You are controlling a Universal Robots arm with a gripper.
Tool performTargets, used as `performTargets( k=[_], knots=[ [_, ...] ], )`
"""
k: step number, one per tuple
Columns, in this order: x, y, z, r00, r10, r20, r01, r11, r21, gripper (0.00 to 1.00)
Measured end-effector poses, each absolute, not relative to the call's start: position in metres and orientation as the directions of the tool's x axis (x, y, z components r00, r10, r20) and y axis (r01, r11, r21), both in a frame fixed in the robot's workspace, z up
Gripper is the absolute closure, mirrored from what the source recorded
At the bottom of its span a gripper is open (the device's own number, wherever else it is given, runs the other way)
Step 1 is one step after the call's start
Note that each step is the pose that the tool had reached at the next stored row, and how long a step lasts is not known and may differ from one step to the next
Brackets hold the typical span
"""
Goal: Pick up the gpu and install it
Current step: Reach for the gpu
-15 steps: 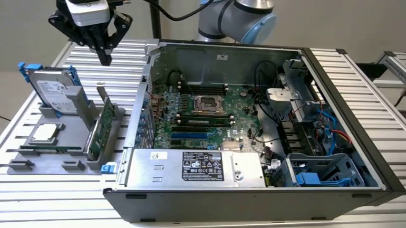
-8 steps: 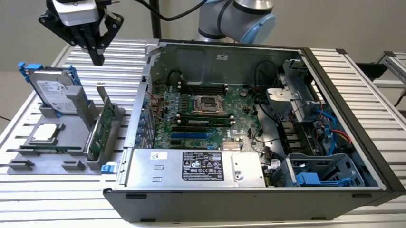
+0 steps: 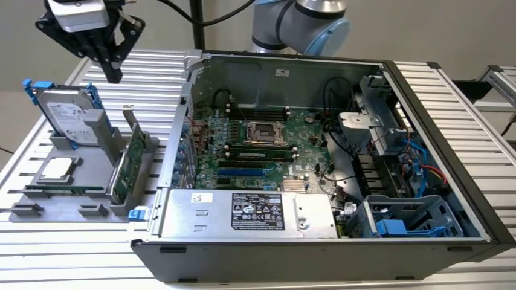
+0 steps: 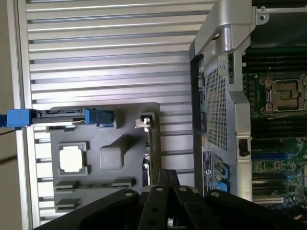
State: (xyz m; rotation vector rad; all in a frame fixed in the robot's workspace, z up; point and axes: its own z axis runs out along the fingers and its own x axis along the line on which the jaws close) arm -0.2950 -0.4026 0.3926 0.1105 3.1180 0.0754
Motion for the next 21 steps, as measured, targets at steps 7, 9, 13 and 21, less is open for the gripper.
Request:
performTargets(
  k=[7, 9, 13, 21],
  knots=[
    [-0.308, -0.403, 0.393, -0.997, 0.071, -0.019, 0.070, 0.996, 0.049, 1.00],
    [-0.311, -0.403, 0.393, -0.997, 0.071, -0.019, 0.070, 0.996, 0.049, 1.00],
    [-0.314, -0.403, 0.393, -0.997, 0.071, -0.019, 0.070, 0.996, 0.049, 1.00],
    [-0.314, -0.407, 0.393, -0.997, 0.071, -0.019, 0.070, 0.996, 0.049, 1.00]
  ],
)
